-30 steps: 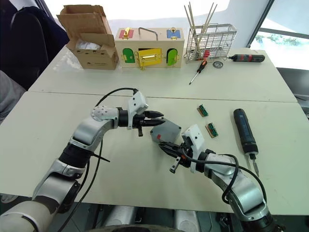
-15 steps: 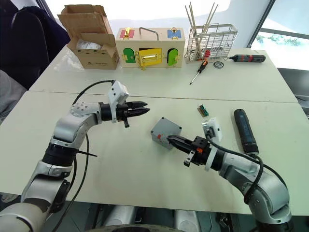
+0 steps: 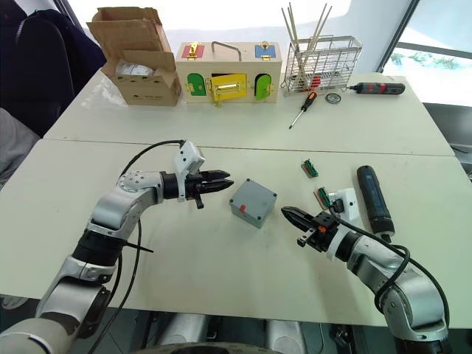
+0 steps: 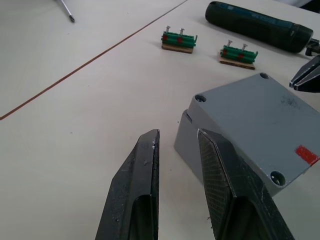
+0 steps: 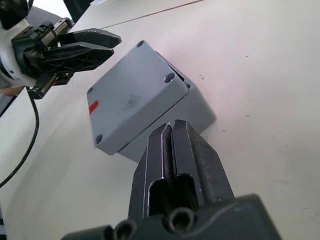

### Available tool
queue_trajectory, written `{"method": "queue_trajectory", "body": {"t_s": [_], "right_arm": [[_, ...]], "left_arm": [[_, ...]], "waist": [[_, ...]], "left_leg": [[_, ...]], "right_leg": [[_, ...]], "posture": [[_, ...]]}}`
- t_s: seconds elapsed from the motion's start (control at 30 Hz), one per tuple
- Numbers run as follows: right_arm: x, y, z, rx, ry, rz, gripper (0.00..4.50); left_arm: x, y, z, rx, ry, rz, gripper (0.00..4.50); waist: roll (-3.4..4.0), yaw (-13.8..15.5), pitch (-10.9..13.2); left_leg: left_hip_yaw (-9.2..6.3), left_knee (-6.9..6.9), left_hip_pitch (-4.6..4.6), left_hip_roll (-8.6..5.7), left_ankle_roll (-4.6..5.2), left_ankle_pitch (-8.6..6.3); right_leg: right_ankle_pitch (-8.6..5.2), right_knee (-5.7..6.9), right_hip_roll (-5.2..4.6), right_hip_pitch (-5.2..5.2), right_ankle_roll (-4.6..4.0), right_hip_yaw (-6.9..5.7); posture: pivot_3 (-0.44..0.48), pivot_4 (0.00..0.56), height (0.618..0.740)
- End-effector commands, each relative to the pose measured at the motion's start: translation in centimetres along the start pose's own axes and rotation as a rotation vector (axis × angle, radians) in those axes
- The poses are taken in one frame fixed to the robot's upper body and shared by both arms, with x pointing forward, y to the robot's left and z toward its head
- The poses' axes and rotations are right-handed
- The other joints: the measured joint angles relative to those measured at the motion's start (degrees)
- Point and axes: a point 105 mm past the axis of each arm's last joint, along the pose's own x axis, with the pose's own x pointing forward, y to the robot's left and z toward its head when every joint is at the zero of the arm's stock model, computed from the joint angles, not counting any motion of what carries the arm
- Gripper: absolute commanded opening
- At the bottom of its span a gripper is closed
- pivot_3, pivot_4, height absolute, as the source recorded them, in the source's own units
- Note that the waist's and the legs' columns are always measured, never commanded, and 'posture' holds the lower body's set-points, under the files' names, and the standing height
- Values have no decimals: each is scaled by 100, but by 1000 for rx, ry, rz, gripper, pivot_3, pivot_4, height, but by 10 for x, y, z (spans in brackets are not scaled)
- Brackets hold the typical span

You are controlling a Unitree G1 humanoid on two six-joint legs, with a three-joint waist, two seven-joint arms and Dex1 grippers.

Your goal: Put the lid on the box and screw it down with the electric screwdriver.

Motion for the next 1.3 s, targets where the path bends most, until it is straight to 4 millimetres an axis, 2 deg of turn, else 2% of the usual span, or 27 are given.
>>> {"method": "queue_trajectory", "body": {"t_s": [0.03, 1.0, 1.3], "right_arm": [[2, 4, 8, -22, -39, 8, 0], [19, 18, 16, -22, -71, 71, 0], [20, 12, 18, -30, -82, 44, 0]], "left_arm": [[-1, -2, 9, 43, -24, -3, 25], [13, -29, 7, 13, -22, -93, 25], [14, -30, 9, 21, -22, -101, 25]], "waist": [[0, 0, 0], [0, -3, 0], [0, -3, 0]], "left_leg": [[0, 0, 0, 0, -1, 0], [0, 1, 0, 0, -4, 3], [0, 1, 0, 0, -6, 4]], "right_leg": [[0, 0, 0, 0, 0, 0], [0, 6, 0, -2, 0, 0], [0, 7, 0, -2, 0, 0]], "posture": [[0, 150, 730], [0, 150, 730], [0, 150, 730]]}}
